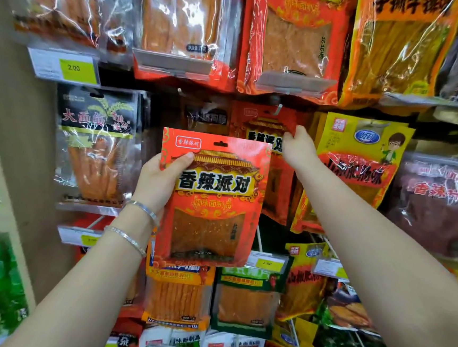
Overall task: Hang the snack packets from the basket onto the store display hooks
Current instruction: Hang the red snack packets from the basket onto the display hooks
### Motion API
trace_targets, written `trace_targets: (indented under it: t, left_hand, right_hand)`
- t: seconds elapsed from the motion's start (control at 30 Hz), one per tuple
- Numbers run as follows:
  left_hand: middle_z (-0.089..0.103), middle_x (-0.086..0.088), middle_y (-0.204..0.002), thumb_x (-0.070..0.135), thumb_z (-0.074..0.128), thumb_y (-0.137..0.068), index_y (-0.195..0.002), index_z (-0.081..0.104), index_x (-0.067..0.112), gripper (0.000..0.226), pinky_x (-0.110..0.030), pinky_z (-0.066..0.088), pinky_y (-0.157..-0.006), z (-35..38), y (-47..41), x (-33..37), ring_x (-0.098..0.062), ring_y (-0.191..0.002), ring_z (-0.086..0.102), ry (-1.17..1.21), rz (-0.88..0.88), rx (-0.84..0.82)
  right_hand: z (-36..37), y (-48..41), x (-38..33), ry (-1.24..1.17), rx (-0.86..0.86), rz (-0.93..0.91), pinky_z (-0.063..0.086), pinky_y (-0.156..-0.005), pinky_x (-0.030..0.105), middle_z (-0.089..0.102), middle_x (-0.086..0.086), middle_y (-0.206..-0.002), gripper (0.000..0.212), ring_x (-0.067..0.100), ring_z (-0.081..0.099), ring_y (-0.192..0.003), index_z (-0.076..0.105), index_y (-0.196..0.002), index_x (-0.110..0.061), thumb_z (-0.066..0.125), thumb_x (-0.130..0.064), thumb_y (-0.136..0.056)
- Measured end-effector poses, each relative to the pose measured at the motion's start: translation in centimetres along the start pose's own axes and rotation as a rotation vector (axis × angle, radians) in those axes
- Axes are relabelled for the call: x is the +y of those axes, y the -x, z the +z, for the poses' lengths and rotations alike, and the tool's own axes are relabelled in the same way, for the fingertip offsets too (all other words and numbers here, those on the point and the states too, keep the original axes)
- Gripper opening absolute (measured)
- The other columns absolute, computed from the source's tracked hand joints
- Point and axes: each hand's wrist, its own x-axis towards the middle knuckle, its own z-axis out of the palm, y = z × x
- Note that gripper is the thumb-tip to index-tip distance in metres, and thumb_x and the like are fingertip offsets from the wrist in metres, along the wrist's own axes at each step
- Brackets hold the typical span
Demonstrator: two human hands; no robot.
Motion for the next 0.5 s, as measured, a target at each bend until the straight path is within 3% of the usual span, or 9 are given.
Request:
trace_targets:
  t: [0.07,0.13,0.17,0.23,0.3,0.4,0.5]
  left_hand:
    - [0.074,0.000,-0.090,0.031,0.070,-0.082,-0.081,0.073,0.034,0.004,-0.030,0.056,-0.060,0.1,-0.1,0.2,-0.020,-0.080,0.072,-0.012,0.010,-0.003]
    - [0.074,0.000,-0.089,0.031,0.069,-0.082,-0.081,0.073,0.033,0.004,-0.029,0.055,-0.059,0.3,-0.2,0.3,-0.019,-0.079,0.072,-0.003,0.010,-0.004]
    - [0.074,0.000,-0.089,0.030,0.069,-0.082,-0.082,0.073,0.032,0.004,-0.029,0.055,-0.059,0.5,-0.2,0.4,-0.019,-0.079,0.072,0.007,0.007,-0.006]
    - [0.074,-0.002,-0.090,0.029,0.069,-0.082,-0.083,0.073,0.029,0.004,-0.030,0.055,-0.059,0.9,-0.2,0.5,-0.020,-0.079,0.071,0.025,0.005,-0.010]
    - [0.074,-0.001,-0.088,0.026,0.069,-0.083,-0.083,0.072,0.027,0.003,-0.029,0.055,-0.059,1.5,-0.1,0.6,-0.019,-0.078,0.071,0.033,0.005,-0.014]
    - [0.074,0.000,-0.083,0.023,0.068,-0.084,-0.084,0.071,0.024,0.004,-0.026,0.054,-0.056,2.4,0.1,1.0,-0.016,-0.074,0.071,0.037,0.017,-0.050]
    - [0.074,0.001,-0.082,0.021,0.066,-0.085,-0.085,0.071,0.023,0.005,-0.025,0.054,-0.055,3.1,0.1,1.8,-0.015,-0.073,0.071,0.055,0.049,-0.091]
  right_hand:
    - [-0.1,0.4,0.3,0.021,-0.043,0.001,0.037,-0.077,0.029,0.053,0.021,-0.128,0.042,0.035,0.053,-0.111,0.037,-0.135,0.000,0.038,-0.016,-0.096]
    - [-0.1,1.9,0.5,0.002,-0.018,-0.062,0.037,-0.092,0.029,0.042,0.018,-0.141,0.052,0.032,0.045,-0.126,0.028,-0.143,-0.003,0.042,-0.018,-0.096]
    - [-0.1,2.8,0.6,-0.007,0.021,-0.114,0.031,-0.104,0.029,0.034,0.016,-0.148,0.056,0.028,0.035,-0.135,0.023,-0.147,-0.004,0.042,-0.021,-0.097]
    - [-0.1,4.9,0.7,-0.045,0.139,-0.219,0.019,-0.111,0.028,0.030,0.011,-0.150,0.054,0.022,0.026,-0.139,0.025,-0.147,-0.007,0.040,-0.026,-0.099]
    - [-0.2,6.5,0.9,-0.211,0.207,-0.256,0.025,-0.105,0.023,0.046,0.003,-0.134,0.045,0.018,0.038,-0.129,0.044,-0.135,-0.014,0.036,-0.036,-0.097]
    - [-0.9,7.5,0.5,-0.523,0.079,-0.133,0.044,-0.086,0.032,0.061,-0.011,-0.096,0.040,0.011,0.059,-0.098,0.058,-0.098,-0.031,0.032,-0.060,-0.086]
    - [-1.5,7.3,0.7,-0.622,-0.026,-0.103,0.043,-0.071,0.021,0.066,-0.016,-0.085,0.036,-0.008,0.062,-0.077,0.054,-0.101,-0.033,0.060,-0.059,-0.077]
